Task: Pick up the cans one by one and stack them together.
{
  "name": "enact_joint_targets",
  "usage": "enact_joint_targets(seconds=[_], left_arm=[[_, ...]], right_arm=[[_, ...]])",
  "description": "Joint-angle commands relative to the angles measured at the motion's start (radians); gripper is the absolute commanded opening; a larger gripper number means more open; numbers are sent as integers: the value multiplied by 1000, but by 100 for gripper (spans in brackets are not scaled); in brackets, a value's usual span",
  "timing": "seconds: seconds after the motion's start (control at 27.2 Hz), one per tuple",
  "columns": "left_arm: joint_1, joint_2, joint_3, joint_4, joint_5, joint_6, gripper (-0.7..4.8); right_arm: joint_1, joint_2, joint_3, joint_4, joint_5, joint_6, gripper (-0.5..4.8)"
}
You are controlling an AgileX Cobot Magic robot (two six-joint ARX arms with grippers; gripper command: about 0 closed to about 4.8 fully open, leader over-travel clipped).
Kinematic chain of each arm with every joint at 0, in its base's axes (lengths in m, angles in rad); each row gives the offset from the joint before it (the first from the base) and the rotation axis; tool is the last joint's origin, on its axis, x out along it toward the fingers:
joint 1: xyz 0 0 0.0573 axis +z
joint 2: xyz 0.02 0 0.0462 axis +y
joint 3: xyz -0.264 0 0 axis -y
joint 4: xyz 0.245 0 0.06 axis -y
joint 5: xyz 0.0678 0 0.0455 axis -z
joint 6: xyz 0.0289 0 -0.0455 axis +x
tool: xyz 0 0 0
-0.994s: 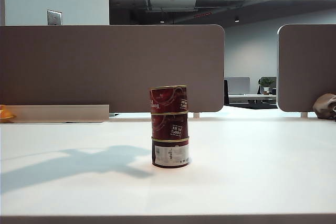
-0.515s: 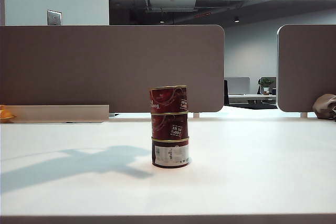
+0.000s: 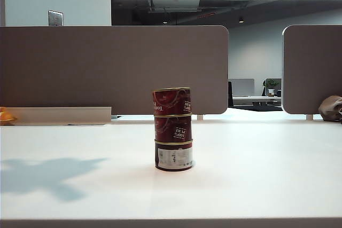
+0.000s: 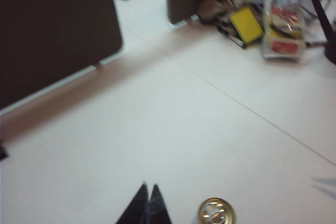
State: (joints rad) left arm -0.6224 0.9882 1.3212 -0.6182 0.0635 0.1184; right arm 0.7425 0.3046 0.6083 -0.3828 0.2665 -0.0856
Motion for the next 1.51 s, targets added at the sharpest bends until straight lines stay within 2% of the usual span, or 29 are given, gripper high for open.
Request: enact_joint_targets(seconds=[0.04, 0.22, 0.29, 0.44, 0.55, 0.7, 0.92, 1.25, 1.32, 1.51], left_arm=[[59, -75, -8, -39, 1, 28, -5], [175, -202, -82, -19, 1, 28, -5], [216, -277, -162, 30, 1, 34, -5], [253, -388, -289, 109, 2, 90, -5], [282, -498, -425, 216, 0, 92, -5], [287, -603, -566, 329, -60, 90, -5], [288, -712, -747, 424, -121, 25, -5], [288, -827, -967, 446, -131, -85, -5], [288, -875, -1037, 446, -131, -133, -5], [288, -965, -1141, 445, -131, -160, -5]], right_arm=[[1, 1, 5, 13, 1, 0, 54], [0, 1, 5, 13, 5, 0, 54], [1, 1, 5, 13, 2, 0, 54], [0, 0, 5, 13, 5, 0, 54], [2, 0, 5, 13, 1, 0, 54], [1, 0, 5, 13, 3, 0, 54], [1, 0, 5, 13, 2, 0, 54], [1, 0, 5, 13, 2, 0, 54], [1, 0, 5, 13, 2, 0, 54], [1, 0, 5, 13, 2, 0, 54]])
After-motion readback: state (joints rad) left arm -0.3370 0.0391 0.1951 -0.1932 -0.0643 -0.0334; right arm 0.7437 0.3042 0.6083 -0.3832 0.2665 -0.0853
